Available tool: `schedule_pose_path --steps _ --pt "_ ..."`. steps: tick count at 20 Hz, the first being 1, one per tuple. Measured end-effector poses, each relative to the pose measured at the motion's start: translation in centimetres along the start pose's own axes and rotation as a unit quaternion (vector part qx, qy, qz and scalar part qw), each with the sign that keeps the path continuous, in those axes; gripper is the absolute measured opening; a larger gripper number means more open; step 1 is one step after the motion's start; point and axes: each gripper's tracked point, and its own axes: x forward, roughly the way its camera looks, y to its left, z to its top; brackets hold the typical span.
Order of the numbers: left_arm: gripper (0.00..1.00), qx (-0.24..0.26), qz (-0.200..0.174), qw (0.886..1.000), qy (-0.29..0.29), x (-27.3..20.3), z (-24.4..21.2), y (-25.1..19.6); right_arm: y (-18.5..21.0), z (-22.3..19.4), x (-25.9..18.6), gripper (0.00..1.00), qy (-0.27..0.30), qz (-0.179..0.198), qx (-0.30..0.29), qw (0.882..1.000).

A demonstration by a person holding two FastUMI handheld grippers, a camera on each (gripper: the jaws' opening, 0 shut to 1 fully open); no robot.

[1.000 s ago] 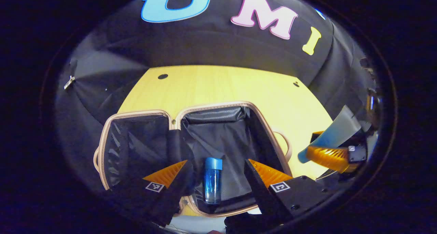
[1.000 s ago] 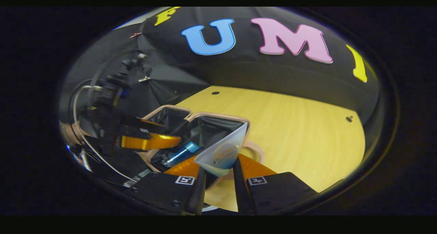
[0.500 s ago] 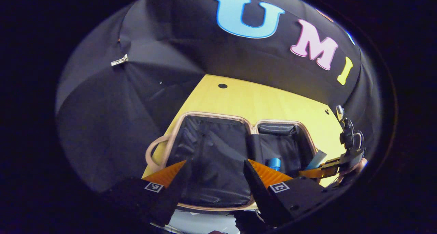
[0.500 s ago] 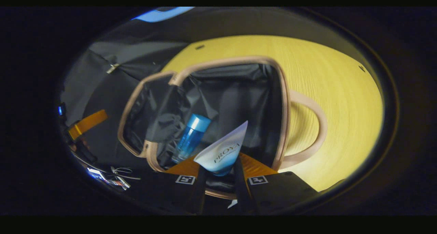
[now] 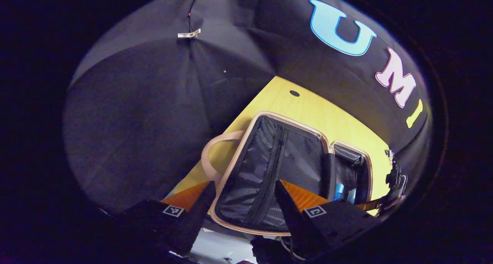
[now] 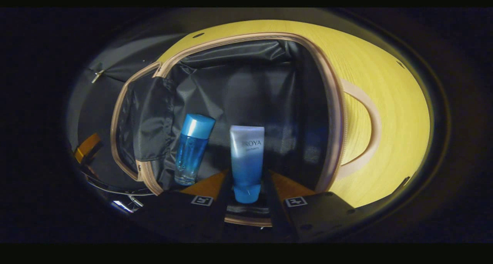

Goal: First open the suitcase, pack the skin care products into it, and then close the suitcase.

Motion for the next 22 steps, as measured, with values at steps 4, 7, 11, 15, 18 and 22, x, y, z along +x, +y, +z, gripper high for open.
schedule_pose_path --steps 4,7,11,15,18,22 --pt "0.97 0.011 0.014 1.000 -0.007 0.4 1.9 1.6 2.1 0.3 -1.1 0.83 -0.039 0.030 -0.044 0.998" --pt "0.97 0.017 0.028 0.999 -0.007 2.1 3.5 3.3 3.3 1.0 -3.4 0.98 -0.099 0.053 -0.095 0.989" --pt "0.97 0.007 0.050 0.999 -0.001 4.4 6.3 6.0 4.6 2.6 -8.0 0.98 -0.178 0.073 -0.158 0.969" --pt "0.97 -0.022 0.070 0.997 0.036 7.6 6.7 8.5 5.1 3.7 -10.7 0.98 -0.201 0.091 -0.140 0.965" --pt "0.97 -0.005 0.088 0.992 0.095 9.9 4.8 9.7 4.9 4.7 -12.1 0.98 -0.213 0.099 -0.104 0.966" --pt "0.97 0.014 0.103 0.985 0.138 12.3 2.6 10.2 3.1 4.9 -12.4 0.98 -0.217 0.078 -0.098 0.968"
